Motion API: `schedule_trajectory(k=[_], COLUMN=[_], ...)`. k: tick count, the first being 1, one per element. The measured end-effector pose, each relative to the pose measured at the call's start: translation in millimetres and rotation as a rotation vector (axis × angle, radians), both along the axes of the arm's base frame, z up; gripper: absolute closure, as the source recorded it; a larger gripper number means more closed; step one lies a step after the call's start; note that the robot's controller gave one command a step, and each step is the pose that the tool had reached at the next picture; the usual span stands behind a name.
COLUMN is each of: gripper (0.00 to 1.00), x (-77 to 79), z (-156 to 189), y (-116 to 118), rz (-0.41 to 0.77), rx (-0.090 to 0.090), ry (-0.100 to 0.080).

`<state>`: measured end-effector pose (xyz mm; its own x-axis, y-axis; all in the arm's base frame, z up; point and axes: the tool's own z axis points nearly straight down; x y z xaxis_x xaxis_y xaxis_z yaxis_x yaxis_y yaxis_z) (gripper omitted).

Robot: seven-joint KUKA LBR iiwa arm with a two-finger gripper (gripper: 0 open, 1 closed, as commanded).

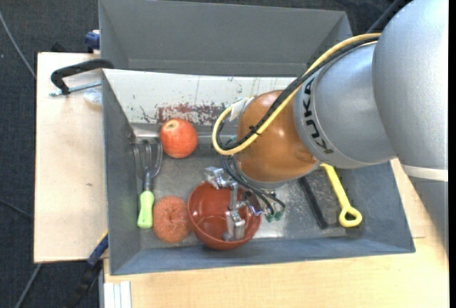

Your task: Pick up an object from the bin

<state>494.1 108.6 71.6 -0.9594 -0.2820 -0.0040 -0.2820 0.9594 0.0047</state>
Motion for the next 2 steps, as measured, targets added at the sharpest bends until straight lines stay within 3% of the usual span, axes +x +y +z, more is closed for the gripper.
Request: schedule_trajectory(k=[1, 2], gripper=[1.0, 1.0], x=[4.6, 44.2], z=[2, 199], y=[-1, -22], rz=[-0.004, 0.015], rx=[0.002, 0.004], ry=[-0.015, -0.03])
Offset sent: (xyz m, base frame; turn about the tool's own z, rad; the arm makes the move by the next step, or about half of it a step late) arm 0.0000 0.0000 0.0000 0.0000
